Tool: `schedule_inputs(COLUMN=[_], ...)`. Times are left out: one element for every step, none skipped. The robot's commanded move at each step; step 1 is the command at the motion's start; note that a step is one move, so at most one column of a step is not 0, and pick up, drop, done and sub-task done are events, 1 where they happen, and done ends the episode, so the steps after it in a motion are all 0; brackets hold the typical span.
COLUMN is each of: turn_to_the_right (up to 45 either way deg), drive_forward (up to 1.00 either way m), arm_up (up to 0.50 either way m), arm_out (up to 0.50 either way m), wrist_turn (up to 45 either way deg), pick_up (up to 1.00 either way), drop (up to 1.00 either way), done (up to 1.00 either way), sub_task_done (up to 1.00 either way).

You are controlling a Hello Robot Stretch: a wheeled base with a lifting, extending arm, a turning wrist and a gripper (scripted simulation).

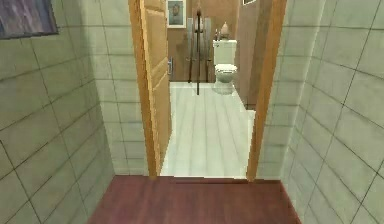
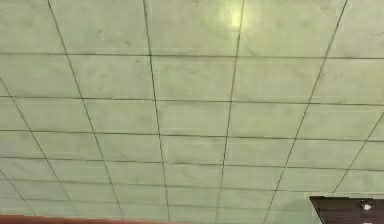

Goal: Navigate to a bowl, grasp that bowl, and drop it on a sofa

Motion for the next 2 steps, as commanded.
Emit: schedule_inputs(turn_to_the_right=[0.0, 3.0], drive_forward=[1.00, 0.00], arm_up=[0.00, 0.00], arm_out=[0.00, 0.00], wrist_turn=[0.0, 0.0], pick_up=[0.00, 0.00], drop=[0.00, 0.00], done=[0.00, 0.00], sub_task_done=[0.00, 0.00])
